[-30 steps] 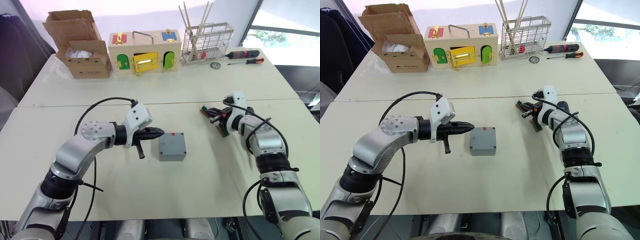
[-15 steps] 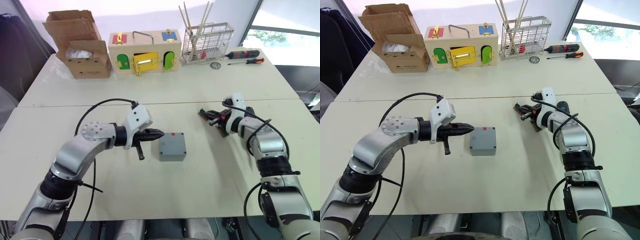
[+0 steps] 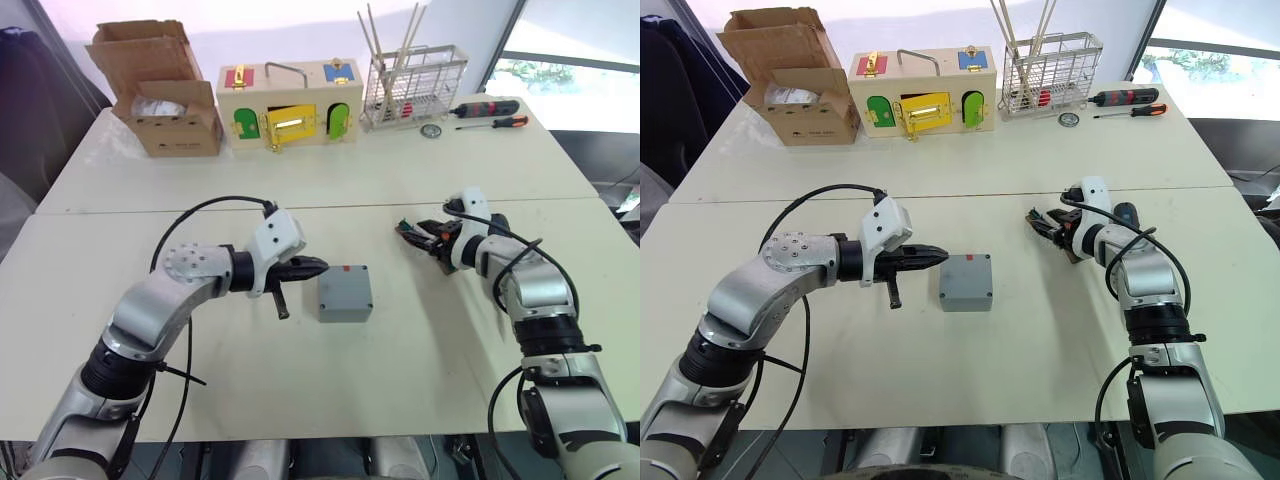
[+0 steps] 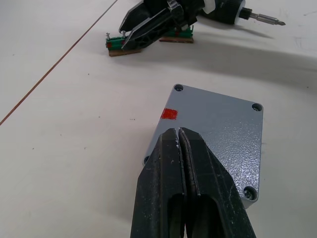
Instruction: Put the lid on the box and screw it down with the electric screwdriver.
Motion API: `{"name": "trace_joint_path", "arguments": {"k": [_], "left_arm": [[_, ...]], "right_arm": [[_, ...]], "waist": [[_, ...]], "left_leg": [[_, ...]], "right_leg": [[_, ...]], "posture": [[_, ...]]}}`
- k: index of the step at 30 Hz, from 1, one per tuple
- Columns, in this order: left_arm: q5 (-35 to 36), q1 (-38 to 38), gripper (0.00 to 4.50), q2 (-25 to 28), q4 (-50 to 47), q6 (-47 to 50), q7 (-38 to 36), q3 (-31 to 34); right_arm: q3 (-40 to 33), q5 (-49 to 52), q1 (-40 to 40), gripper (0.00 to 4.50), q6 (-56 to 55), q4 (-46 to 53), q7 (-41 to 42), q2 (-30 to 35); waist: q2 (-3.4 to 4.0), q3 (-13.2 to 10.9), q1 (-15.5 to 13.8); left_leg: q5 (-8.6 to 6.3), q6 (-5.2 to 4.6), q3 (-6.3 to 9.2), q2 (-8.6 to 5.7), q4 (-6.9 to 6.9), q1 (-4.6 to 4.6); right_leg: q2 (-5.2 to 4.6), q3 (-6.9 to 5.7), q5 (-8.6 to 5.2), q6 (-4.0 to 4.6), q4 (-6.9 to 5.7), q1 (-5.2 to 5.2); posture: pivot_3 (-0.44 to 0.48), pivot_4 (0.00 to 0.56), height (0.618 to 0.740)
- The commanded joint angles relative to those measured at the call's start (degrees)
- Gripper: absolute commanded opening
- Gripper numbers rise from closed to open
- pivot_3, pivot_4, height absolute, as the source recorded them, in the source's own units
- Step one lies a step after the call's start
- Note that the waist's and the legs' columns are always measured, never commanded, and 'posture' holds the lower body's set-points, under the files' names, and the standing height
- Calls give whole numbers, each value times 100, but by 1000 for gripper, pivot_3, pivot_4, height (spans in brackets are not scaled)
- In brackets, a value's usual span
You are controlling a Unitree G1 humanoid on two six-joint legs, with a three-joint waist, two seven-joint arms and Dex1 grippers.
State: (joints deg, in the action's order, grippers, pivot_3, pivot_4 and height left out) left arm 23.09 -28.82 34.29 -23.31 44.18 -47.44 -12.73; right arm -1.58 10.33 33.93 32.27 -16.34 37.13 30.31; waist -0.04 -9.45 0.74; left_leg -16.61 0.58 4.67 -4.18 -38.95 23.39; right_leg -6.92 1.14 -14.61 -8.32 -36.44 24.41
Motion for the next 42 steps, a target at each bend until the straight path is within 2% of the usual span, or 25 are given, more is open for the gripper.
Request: {"name": "trace_joint_path", "arguments": {"k": [1,14,17,19,20,21,42], "left_arm": [[-29,-9,0,12,-70,-110,-28,-9],[-135,11,0,48,-35,-197,-73,-111],[-148,21,0,50,-47,-193,-81,-112],[-156,22,0,49,-47,-189,-81,-110],[-157,23,0,48,-48,-185,-81,-109],[-157,26,0,49,-51,-180,-82,-108],[-117,51,0,49,-45,-193,-116,-72]], "right_arm": [[-184,75,101,2621,13,212,-43,83],[-267,153,87,2621,49,307,-72,11],[-224,146,102,1870,15,266,-88,-27],[-208,146,103,1000,0,259,-77,-38],[-206,153,104,401,-12,261,-66,-46],[-210,161,107,50,-12,265,-67,-55],[-513,390,156,50,373,1038,-127,190]], "waist": [[0,0,-1],[0,0,1],[0,0,0],[0,0,0],[0,0,0],[0,0,0],[0,0,-4]], "left_leg": [[0,0,0,0,0,0],[0,0,0,0,0,0],[0,0,0,0,0,0],[0,0,0,0,0,0],[0,0,0,0,0,0],[0,0,0,0,0,0],[0,0,0,0,0,0]], "right_leg": [[0,0,0,0,0,0],[0,0,0,0,0,0],[0,0,0,0,0,0],[0,0,0,0,0,0],[0,0,0,0,0,0],[0,0,0,0,0,0],[0,0,0,0,0,0]], "posture": [[0,150,730],[0,150,730],[0,150,730],[0,150,730],[0,150,730],[0,150,730],[0,150,730]]}}
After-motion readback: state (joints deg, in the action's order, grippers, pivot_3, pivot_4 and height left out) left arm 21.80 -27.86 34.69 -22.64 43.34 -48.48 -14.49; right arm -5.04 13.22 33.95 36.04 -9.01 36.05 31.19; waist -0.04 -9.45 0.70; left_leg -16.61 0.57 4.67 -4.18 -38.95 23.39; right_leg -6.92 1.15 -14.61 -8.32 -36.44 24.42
